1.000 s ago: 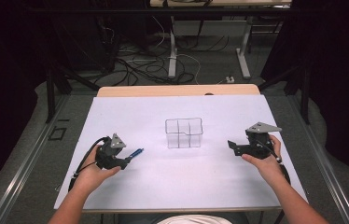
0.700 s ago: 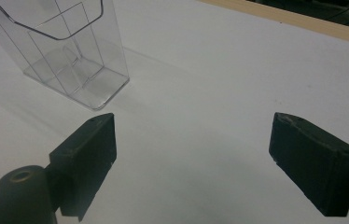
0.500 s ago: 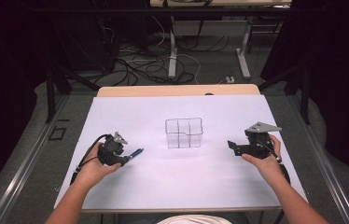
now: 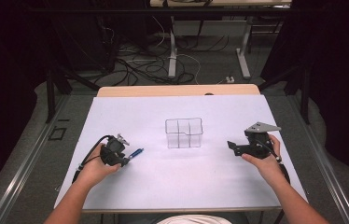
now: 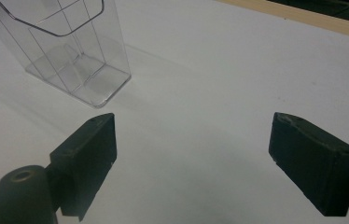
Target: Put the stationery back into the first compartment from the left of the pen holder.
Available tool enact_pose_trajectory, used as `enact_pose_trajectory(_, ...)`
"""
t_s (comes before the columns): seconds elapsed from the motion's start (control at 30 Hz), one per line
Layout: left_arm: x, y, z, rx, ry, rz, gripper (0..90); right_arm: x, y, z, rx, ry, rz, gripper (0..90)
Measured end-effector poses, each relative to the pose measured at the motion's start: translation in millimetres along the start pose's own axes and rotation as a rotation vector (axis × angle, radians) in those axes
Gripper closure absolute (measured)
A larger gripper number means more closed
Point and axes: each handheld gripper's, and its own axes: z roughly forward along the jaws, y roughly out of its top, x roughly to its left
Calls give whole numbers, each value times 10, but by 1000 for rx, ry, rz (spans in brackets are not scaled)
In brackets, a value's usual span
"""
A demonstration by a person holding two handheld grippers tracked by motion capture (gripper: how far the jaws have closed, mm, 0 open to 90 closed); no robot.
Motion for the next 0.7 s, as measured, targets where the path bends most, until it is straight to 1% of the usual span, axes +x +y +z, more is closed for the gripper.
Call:
enact_pose_trajectory(0.03, 9, 0, 5, 7, -2, 11, 687, 1, 0, 0, 0, 0, 0, 147)
enact_pose_trajectory(0.1, 15, 1, 6, 12, -10, 7, 696, 3, 0, 0, 0, 0, 0, 147)
enact_pose_trajectory(0.13, 15, 4, 4, 14, -11, 3, 709, 11, 1, 1, 4, 5, 10, 147)
enact_pose_trajectory(0.23, 12, 9, 6, 20, -18, 2, 740, 7, 0, 5, 10, 2, 5, 147)
enact_pose_trajectory(0.3, 12, 15, 6, 25, -21, 9, 760, 7, 0, 6, 10, 3, 5, 147)
enact_pose_trajectory(0.4, 24, 19, 9, 25, -30, 7, 763, 9, 2, 4, 8, 4, 5, 148)
enact_pose_trajectory(0.5, 24, 17, 8, 24, -31, 23, 770, 7, 1, 7, 10, 3, 5, 148)
enact_pose_trajectory(0.57, 11, 12, 13, 17, -35, 19, 777, 2, 1, 5, 9, 6, 7, 147)
enact_pose_trajectory(0.7, 18, 15, 11, 20, -35, 39, 786, 2, 0, 4, 8, 5, 7, 147)
